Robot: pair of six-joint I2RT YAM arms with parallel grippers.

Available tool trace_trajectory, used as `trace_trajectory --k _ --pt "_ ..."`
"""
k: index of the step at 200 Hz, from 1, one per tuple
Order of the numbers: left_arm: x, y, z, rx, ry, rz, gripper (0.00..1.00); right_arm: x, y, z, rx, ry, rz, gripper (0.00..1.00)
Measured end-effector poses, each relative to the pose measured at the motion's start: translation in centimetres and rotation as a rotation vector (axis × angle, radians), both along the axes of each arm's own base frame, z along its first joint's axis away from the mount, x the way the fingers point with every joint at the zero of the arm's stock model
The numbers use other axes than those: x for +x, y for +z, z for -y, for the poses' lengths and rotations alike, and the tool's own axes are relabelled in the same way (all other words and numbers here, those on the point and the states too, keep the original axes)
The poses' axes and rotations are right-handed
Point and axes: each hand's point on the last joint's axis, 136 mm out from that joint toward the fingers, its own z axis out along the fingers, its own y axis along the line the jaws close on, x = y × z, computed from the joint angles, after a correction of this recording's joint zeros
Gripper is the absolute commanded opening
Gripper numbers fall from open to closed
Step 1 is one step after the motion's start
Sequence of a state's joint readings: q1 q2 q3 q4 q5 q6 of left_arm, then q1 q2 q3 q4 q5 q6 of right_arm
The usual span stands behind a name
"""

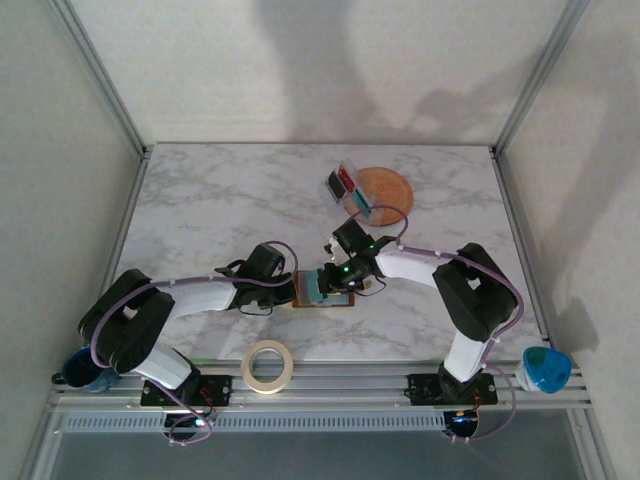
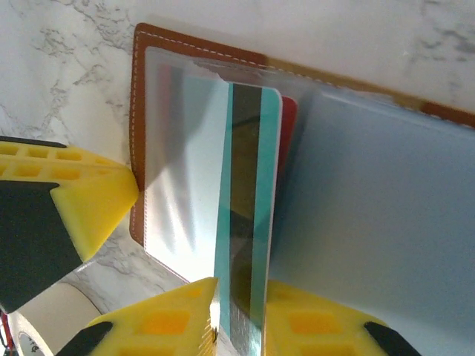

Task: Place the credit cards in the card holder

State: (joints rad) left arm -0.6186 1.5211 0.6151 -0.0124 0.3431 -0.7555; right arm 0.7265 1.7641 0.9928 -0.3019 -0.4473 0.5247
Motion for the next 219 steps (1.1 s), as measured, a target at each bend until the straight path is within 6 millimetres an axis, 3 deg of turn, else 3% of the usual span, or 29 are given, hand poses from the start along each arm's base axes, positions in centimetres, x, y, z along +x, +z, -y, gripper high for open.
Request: trace_trajectory --k 160,187,219 --pt "0.0 0.0 0.0 0.000 0.000 0.000 0.02 0.0 -0.5 0.5 -0.048 -0.016 -0.009 0.26" --pt "0.0 0.0 0.0 0.000 0.000 0.000 0.02 0.0 -0.6 0.7 -0.064 -0.018 -0.010 0.33" --pt "0.0 0.0 0.0 0.000 0.000 0.000 0.02 0.1 -0.4 1.0 -0.081 -0.014 0.003 0.29"
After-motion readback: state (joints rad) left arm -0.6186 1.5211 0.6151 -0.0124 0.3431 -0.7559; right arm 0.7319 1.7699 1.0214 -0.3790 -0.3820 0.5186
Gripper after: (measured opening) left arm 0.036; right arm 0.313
